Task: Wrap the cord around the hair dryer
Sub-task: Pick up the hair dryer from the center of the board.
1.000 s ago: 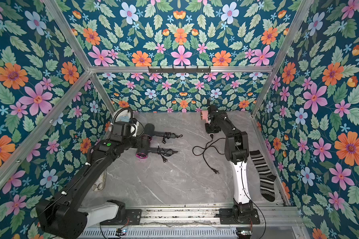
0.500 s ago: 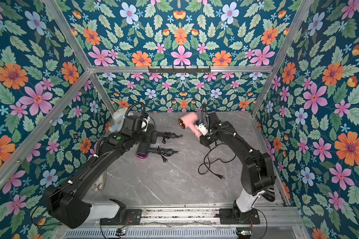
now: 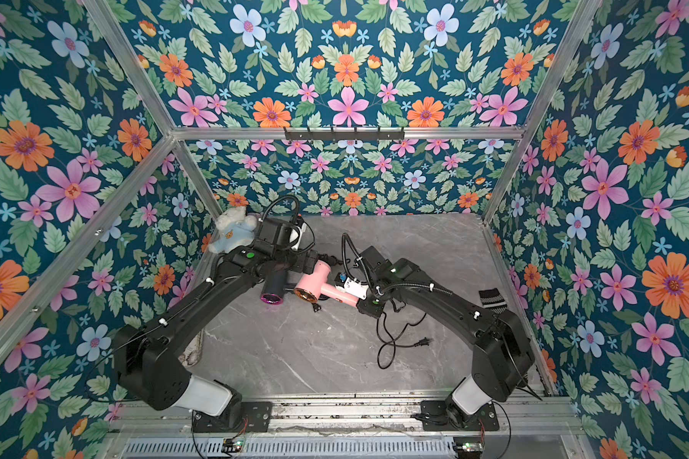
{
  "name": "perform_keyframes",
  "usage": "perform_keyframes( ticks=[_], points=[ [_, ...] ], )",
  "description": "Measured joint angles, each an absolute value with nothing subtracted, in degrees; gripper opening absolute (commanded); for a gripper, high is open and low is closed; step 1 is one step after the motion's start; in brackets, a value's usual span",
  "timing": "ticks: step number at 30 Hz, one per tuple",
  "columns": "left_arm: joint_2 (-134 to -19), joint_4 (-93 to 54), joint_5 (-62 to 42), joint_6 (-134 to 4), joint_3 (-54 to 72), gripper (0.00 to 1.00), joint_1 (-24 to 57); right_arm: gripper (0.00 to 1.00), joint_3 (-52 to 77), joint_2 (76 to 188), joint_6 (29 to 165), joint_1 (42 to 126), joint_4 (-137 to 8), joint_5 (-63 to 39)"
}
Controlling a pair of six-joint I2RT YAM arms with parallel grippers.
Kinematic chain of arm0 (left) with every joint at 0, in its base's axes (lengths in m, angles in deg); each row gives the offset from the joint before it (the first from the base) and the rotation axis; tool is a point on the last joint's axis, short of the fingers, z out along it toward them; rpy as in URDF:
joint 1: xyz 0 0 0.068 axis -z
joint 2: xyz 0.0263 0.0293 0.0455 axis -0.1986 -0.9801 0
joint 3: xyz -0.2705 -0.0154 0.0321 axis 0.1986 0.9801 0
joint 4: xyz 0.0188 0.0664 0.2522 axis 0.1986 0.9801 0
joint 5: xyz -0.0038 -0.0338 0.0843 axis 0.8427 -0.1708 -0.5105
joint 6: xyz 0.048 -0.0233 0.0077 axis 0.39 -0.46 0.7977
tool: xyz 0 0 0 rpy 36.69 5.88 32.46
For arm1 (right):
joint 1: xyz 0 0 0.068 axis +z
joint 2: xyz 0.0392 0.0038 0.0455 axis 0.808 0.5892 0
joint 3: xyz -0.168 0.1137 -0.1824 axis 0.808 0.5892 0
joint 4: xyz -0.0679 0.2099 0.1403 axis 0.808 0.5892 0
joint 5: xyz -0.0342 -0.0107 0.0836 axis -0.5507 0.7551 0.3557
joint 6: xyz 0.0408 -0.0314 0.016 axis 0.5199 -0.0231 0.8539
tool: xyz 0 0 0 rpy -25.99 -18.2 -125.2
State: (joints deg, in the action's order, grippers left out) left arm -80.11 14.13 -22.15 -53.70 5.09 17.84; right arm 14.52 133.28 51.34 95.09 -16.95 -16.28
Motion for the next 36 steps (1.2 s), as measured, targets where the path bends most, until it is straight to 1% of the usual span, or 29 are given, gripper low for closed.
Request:
perform_keyframes(
  ticks=[4, 13, 21, 22, 25, 30, 32, 36],
  points=[
    [-84.0, 15.1, -20.6, -53.9, 3.8, 0.99, 17.9, 0.00, 15.8, 133.3, 50.9, 97.8, -18.7, -20.6],
    [-85.4, 17.6, -15.9, -55.1, 4.1, 0.99, 19.0, 0.00, 17.8, 133.1, 49.9, 99.4, -26.1, -30.1],
    [-87.6, 19.0, -16.1, -55.6, 3.8, 0.99, 19.3, 0.00, 19.7, 131.6, 48.3, 101.4, -29.8, -33.3],
    [-88.0, 19.2, -16.2, -55.6, 3.5, 0.96, 19.3, 0.00, 19.8, 131.6, 48.0, 101.6, -30.0, -33.3],
    [-89.0, 19.2, -16.3, -55.6, 2.3, 0.80, 19.4, 0.00, 20.0, 131.6, 47.5, 102.1, -30.5, -34.0],
    [-89.4, 19.6, -17.0, -55.8, 2.1, 0.48, 19.4, 0.00, 20.2, 131.6, 46.3, 102.5, -31.8, -34.6],
    [-89.4, 19.7, -17.1, -56.1, 2.1, 0.42, 19.4, 0.00, 20.2, 131.6, 46.0, 102.5, -31.9, -34.7],
    [-89.1, 19.7, -17.7, -56.4, 1.9, 0.13, 19.3, 0.00, 19.7, 131.8, 45.9, 102.6, -32.1, -34.9]
  ],
)
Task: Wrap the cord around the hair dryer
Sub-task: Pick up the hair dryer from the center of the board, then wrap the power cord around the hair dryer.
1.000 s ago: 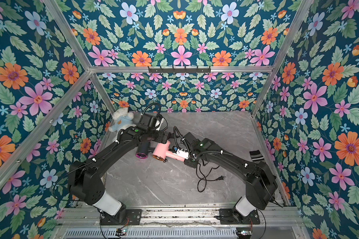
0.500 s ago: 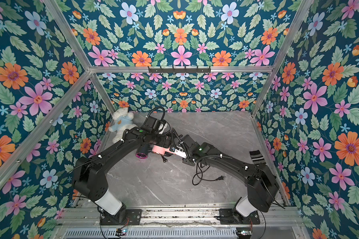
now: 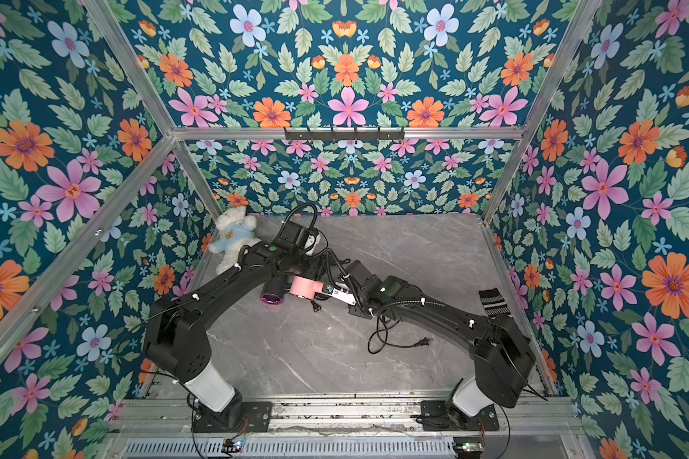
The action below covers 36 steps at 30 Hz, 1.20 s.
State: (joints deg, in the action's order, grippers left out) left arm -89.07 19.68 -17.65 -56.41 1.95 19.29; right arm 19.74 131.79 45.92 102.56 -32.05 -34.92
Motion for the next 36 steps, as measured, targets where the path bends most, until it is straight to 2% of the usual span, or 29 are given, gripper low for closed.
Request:
perform_keyframes(
  ticks=[1, 2, 3, 4, 5, 9, 11, 16, 18, 25, 32, 36],
  points=[
    [-89.0, 19.7, -17.8, -56.4, 1.9, 0.05, 19.3, 0.04, 19.4, 131.9, 45.7, 102.5, -31.8, -35.1],
    [-88.9, 19.6, -17.9, -56.4, 1.8, 0.00, 19.2, 0.29, 19.1, 131.9, 45.7, 102.5, -31.7, -35.1],
    [-88.9, 19.6, -18.0, -56.4, 1.8, 0.00, 19.0, 0.50, 18.9, 131.9, 45.8, 102.5, -31.4, -35.1],
    [-88.8, 19.7, -17.9, -56.4, 1.8, 0.00, 18.9, 0.59, 18.5, 131.8, 46.1, 102.5, -31.0, -35.1],
    [-88.7, 19.9, -18.0, -56.4, 1.8, 0.00, 18.3, 0.63, 18.3, 131.2, 47.6, 102.5, -31.1, -34.5],
    [-87.9, 21.6, -16.0, -55.5, 2.2, 0.00, 13.7, 0.66, 16.2, 123.6, 52.4, 98.5, -31.4, -27.8],
    [-85.7, 22.2, -15.2, -55.3, 2.1, 0.00, 10.2, 0.70, 16.3, 119.1, 56.6, 93.0, -31.7, -24.3],
    [-79.3, 22.4, -12.3, -55.5, 0.5, 0.00, 4.0, 0.70, 19.9, 113.4, 67.6, 79.1, -27.9, -16.1],
    [-77.4, 22.4, -10.7, -56.4, -0.3, 0.00, 2.0, 0.70, 21.9, 113.4, 71.4, 75.9, -26.6, -13.6],
    [-75.5, 23.6, -7.0, -59.2, -3.1, 0.00, -2.1, 0.70, 33.0, 116.0, 71.7, 74.7, -27.9, -10.6],
    [-73.8, 25.4, -7.0, -60.4, -3.5, 0.00, -8.9, 0.60, 37.7, 119.9, 70.9, 73.3, -39.1, -7.5],
    [-72.3, 24.5, -6.5, -62.1, -1.4, 0.00, -9.5, 0.63, 39.6, 120.5, 75.6, 75.2, -43.6, -7.8]
  ],
)
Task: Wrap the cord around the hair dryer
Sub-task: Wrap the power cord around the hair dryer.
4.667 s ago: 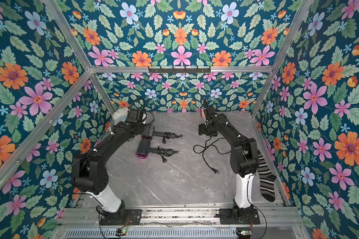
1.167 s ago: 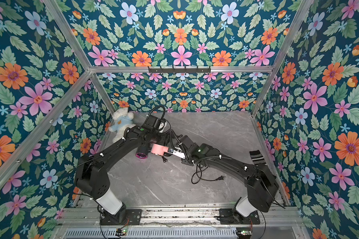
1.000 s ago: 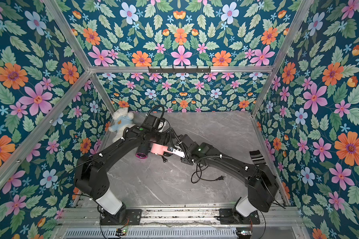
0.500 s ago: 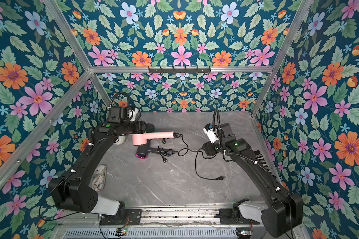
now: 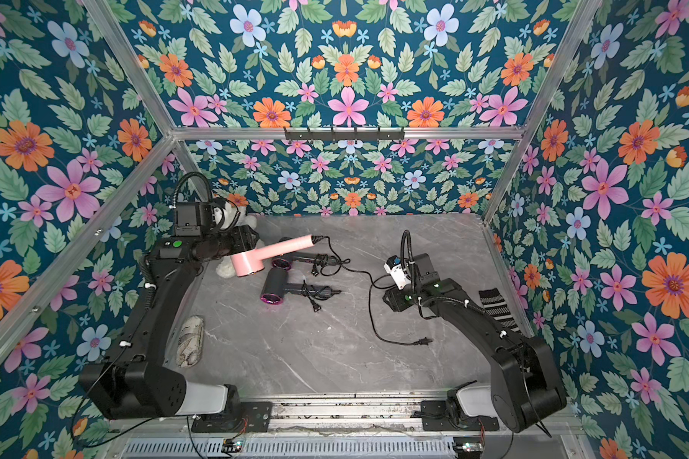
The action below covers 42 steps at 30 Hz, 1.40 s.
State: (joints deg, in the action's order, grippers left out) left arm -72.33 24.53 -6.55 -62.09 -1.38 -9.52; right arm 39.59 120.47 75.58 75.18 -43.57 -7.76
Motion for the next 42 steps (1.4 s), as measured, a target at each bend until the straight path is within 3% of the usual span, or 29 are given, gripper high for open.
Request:
perform_keyframes(
  ticks=[10, 23, 25, 26, 27, 29, 35, 42],
  points=[
    [-72.6, 24.0, -5.0, -64.0, -0.5, 0.00, -9.6, 0.71, 45.5, 117.2, 72.8, 72.2, -55.9, -13.3],
    [-72.5, 24.2, -4.5, -64.1, -0.6, 0.00, -9.6, 0.69, 43.5, 124.7, 66.5, 72.2, -61.0, -6.2],
    [-72.5, 24.1, -4.1, -64.1, -0.7, 0.00, -9.6, 0.62, 42.9, 126.4, 66.4, 72.2, -62.2, -6.0],
    [-72.6, 24.2, -3.9, -64.1, -0.7, 0.00, -9.6, 0.54, 42.4, 127.3, 66.3, 72.2, -62.7, -5.9],
    [-72.7, 24.2, -3.7, -64.1, -0.7, 0.00, -9.6, 0.40, 41.8, 128.1, 66.2, 72.2, -63.1, -5.6],
    [-72.8, 23.7, -3.2, -64.2, -0.4, 0.00, -9.6, 0.00, 40.7, 129.3, 66.2, 72.2, -63.5, -4.7],
    [-71.8, 17.3, -2.9, -69.2, 4.8, 0.00, -9.7, 0.00, 38.5, 127.6, 67.7, 75.7, -57.7, -4.9],
    [-73.1, 6.8, -15.3, -76.6, 8.3, 0.00, -9.3, 0.00, 25.1, 127.5, 66.6, 91.8, -32.5, -14.1]
  ],
)
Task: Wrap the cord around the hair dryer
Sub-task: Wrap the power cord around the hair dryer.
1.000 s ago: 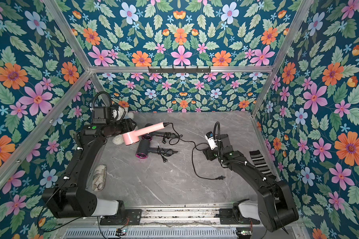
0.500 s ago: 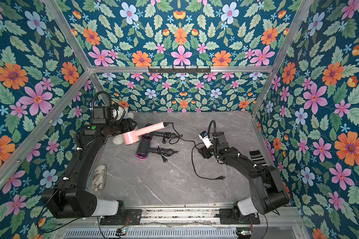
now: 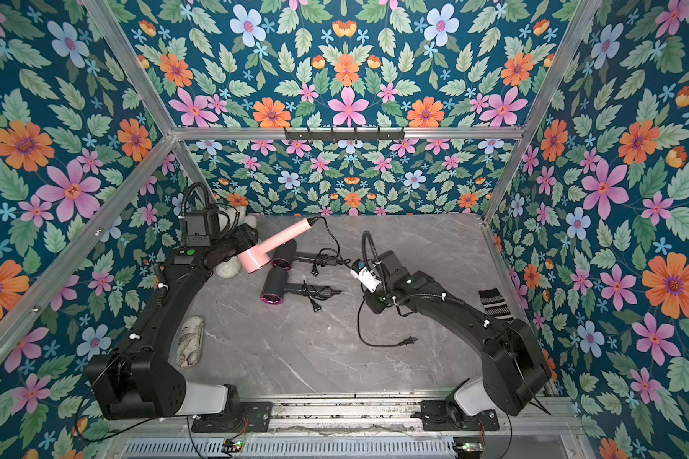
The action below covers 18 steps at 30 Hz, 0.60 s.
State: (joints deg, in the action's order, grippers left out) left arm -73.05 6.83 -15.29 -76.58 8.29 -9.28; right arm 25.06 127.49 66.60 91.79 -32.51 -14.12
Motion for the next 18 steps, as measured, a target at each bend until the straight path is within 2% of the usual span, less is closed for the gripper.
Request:
perform_keyframes(
  ticks=[5, 9, 14, 18],
  points=[
    [-76.0, 4.4, -28.7, -75.0, 7.2, 0.00, -3.3, 0.00, 15.6, 126.3, 63.8, 98.9, -19.7, -18.7],
    [-79.5, 3.9, -36.2, -69.0, 5.6, 0.00, 4.8, 0.00, 8.8, 126.3, 59.5, 99.8, -15.4, -21.3],
    [-81.2, 4.2, -34.3, -60.4, 7.1, 0.00, 10.1, 0.00, 2.6, 129.0, 53.9, 96.5, -14.6, -22.1],
    [-80.9, 5.7, -25.5, -54.0, 9.8, 0.00, 10.8, 0.00, 0.6, 132.1, 53.0, 88.6, -17.9, -19.8]
  ],
)
